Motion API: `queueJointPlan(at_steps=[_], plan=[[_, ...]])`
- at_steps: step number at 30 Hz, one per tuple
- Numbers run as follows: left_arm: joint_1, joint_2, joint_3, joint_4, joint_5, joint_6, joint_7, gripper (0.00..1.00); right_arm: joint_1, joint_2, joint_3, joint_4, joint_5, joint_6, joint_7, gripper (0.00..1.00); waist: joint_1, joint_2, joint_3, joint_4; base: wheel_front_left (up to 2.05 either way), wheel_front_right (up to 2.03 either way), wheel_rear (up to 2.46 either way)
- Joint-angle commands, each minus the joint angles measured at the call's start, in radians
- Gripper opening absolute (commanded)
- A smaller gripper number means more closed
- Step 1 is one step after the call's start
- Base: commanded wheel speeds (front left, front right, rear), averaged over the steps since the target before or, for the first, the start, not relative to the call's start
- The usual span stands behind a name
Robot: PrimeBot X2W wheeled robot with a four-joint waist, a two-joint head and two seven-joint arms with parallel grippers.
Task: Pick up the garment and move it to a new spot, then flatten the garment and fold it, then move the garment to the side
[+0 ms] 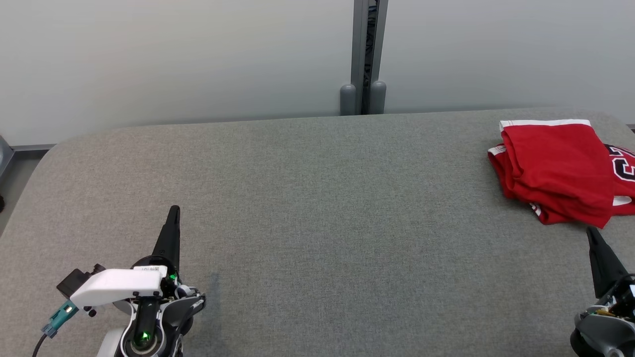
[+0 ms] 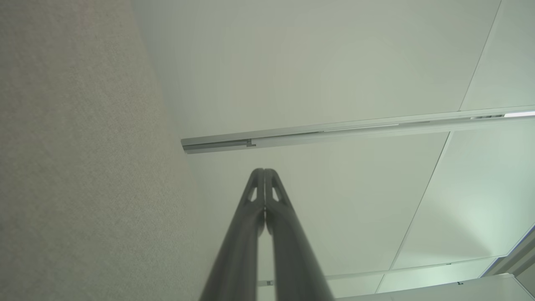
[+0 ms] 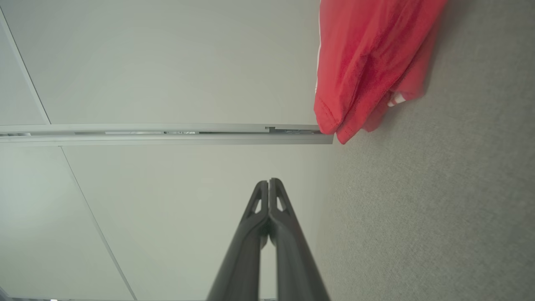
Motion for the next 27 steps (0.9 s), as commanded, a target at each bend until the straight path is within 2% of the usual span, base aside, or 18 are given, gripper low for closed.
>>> queueJointPlan(at_steps=[1, 27], plan=[[-0.008, 0.005, 0.003, 0.002, -0.006, -0.004, 0.000, 0.00, -0.004, -0.002, -0.001, -0.002, -0.006, 0.000, 0.005, 0.00, 0.0000, 0.0000, 0.000, 0.000, 0.00, 0.00, 0.00], [-0.008, 0.005, 0.003, 0.002, -0.006, -0.004, 0.000, 0.00, -0.006, 0.003, -0.008, -0.001, -0.009, 0.000, 0.011, 0.00, 0.0000, 0.0000, 0.000, 0.000, 0.00, 0.00, 0.00]])
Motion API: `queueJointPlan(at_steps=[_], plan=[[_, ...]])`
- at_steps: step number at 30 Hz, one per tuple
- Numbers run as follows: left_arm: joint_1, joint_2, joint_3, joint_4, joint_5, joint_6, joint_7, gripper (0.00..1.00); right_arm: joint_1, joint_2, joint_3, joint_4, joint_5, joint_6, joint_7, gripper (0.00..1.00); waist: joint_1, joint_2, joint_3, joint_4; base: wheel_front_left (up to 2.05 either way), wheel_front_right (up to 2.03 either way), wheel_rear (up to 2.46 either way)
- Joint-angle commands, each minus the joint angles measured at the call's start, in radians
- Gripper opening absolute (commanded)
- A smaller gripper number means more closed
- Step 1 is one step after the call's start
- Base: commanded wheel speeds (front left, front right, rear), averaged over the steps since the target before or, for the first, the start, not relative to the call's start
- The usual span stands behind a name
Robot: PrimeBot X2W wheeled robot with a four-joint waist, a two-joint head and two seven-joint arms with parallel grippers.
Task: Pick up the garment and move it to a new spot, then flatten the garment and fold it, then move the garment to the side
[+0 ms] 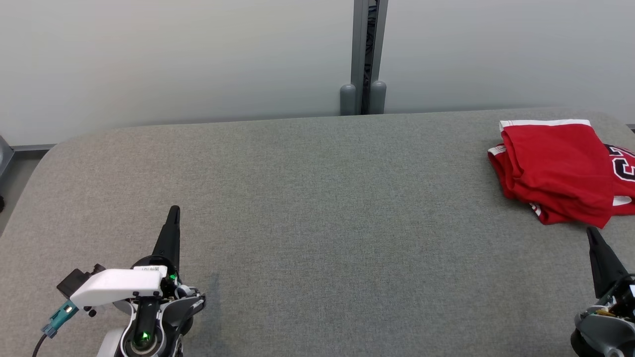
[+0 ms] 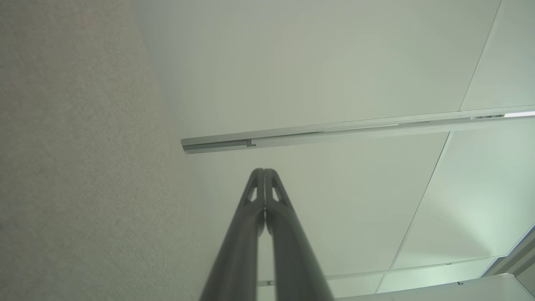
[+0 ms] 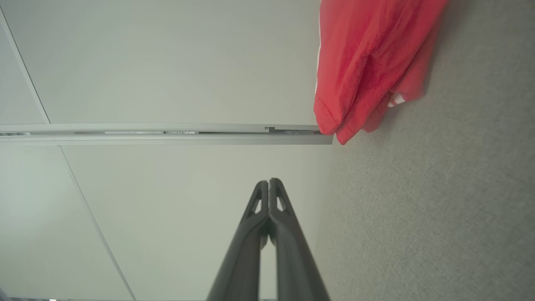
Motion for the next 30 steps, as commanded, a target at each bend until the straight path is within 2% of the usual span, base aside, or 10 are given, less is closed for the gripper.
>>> queueJointPlan(at_steps=[1, 30], plan=[[-0.008, 0.005, 0.003, 0.002, -0.005, -0.004, 0.000, 0.00, -0.005, 0.000, -0.002, -0.001, -0.001, 0.000, 0.007, 0.00, 0.0000, 0.0000, 0.000, 0.000, 0.00, 0.00, 0.00], [-0.008, 0.005, 0.003, 0.002, -0.006, -0.004, 0.000, 0.00, -0.007, 0.003, -0.010, -0.001, -0.009, 0.000, 0.010, 0.00, 0.0000, 0.0000, 0.000, 0.000, 0.00, 0.00, 0.00]])
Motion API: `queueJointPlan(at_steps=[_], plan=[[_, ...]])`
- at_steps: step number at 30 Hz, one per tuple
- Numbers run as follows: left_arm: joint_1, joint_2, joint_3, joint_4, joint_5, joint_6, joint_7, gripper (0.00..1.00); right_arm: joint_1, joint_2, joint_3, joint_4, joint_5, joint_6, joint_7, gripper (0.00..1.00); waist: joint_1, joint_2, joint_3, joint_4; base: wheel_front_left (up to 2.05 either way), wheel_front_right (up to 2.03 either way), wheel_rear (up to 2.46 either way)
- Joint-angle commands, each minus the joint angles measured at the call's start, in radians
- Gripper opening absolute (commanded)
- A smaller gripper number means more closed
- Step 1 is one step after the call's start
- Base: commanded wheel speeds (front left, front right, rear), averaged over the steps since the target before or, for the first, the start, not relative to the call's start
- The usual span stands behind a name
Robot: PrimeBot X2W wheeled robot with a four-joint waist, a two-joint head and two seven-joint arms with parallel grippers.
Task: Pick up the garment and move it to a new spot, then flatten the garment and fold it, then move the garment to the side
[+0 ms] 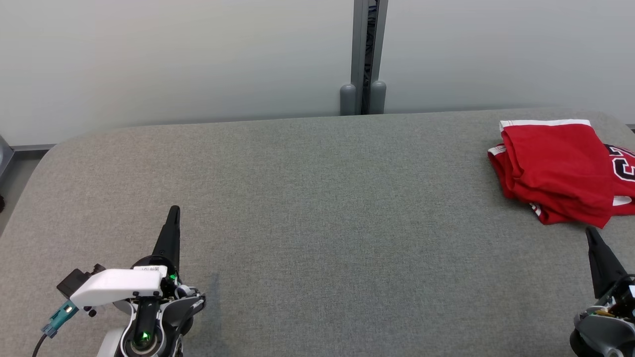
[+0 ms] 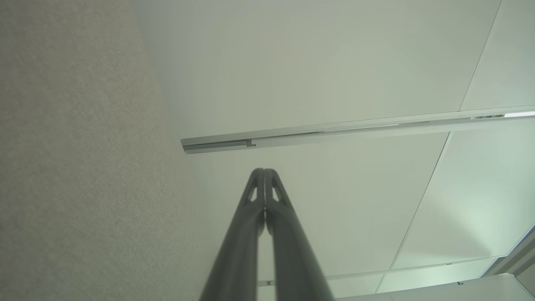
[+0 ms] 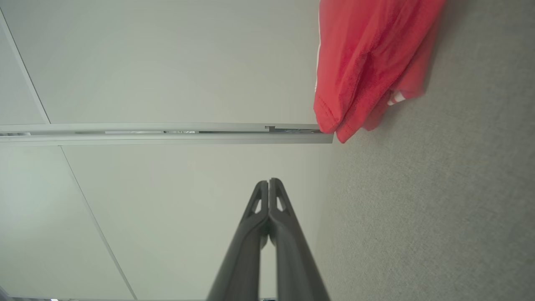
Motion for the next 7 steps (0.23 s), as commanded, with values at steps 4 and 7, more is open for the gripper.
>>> queueJointPlan(at_steps=[4, 7], plan=[[-0.008, 0.005, 0.003, 0.002, -0.005, -0.004, 0.000, 0.00, -0.007, -0.001, -0.006, -0.002, -0.006, 0.000, 0.004, 0.00, 0.0000, 0.0000, 0.000, 0.000, 0.00, 0.00, 0.00], [-0.008, 0.005, 0.003, 0.002, -0.005, -0.004, 0.000, 0.00, -0.007, -0.001, -0.007, -0.001, -0.006, 0.000, 0.005, 0.00, 0.0000, 0.0000, 0.000, 0.000, 0.00, 0.00, 0.00]])
